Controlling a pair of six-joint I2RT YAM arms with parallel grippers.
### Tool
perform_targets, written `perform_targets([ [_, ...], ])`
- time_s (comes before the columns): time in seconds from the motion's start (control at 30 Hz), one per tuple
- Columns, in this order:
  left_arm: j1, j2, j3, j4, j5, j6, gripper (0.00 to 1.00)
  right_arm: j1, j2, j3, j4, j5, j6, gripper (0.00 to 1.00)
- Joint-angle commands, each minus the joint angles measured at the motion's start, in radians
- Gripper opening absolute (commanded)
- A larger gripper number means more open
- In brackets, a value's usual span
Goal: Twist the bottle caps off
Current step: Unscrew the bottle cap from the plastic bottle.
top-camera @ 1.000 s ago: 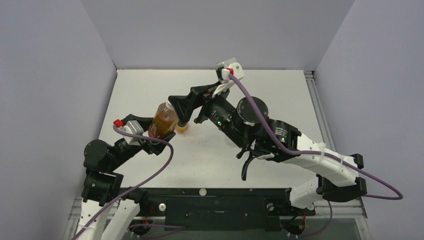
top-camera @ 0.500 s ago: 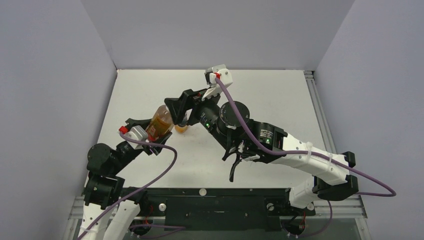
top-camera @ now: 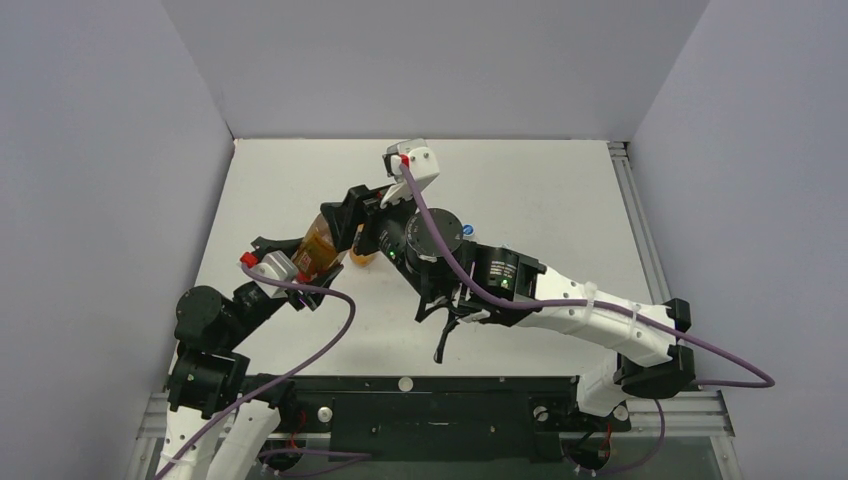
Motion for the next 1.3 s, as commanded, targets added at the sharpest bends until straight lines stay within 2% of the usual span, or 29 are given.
perform_targets([
  [0.0,0.004,0.006,0.028,0.015,-0.021,0.01,0.04,-0.001,-0.013,-0.018,0.038,0.017,0.008,0.5],
  [0.17,0.005,0.006,0.025,0.015,-0.018,0.003,0.04,-0.007,-0.024,-0.042,0.05,0.01,0.013,0.38],
  [0.23,0.005,0.006,0.026,0.016,-0.018,-0.001,0.04,-0.008,-0.027,-0.046,0.054,0.007,0.013,0.31],
  [0.4,0.004,0.016,0.044,0.008,-0.007,-0.024,0.04,-0.011,-0.035,-0.059,0.055,0.004,0.009,0.07],
  [0.5,0.005,0.027,0.062,-0.006,0.009,-0.058,0.04,-0.014,-0.049,-0.066,0.063,-0.006,-0.006,0.0],
  [0.77,0.005,0.085,0.154,-0.099,0.094,-0.207,0.04,-0.062,-0.124,-0.144,0.09,-0.157,-0.065,0.0],
  [0.9,0.004,0.186,0.27,-0.23,0.176,-0.296,0.04,-0.12,-0.185,-0.204,0.131,-0.344,-0.074,0.0],
  [1.0,0.006,0.209,0.305,-0.28,0.331,-0.313,0.04,-0.156,-0.232,-0.236,0.176,-0.524,-0.076,0.0],
  [1.07,0.006,0.181,0.27,-0.222,0.453,-0.355,0.05,-0.166,-0.251,-0.271,0.215,-0.635,-0.069,0.0],
  [1.1,0.006,0.166,0.249,-0.185,0.485,-0.427,0.05,-0.167,-0.273,-0.298,0.229,-0.665,-0.065,0.0],
  [1.13,0.006,0.135,0.204,-0.082,0.536,-0.468,0.05,-0.169,-0.295,-0.314,0.269,-0.725,-0.057,0.0],
  [1.2,0.006,0.091,0.135,0.095,0.573,-0.605,0.04,-0.169,-0.324,-0.355,0.335,-0.801,-0.044,0.0],
  [1.27,0.006,0.075,0.117,0.157,0.583,-0.655,0.03,-0.169,-0.34,-0.382,0.384,-0.872,-0.029,0.0],
])
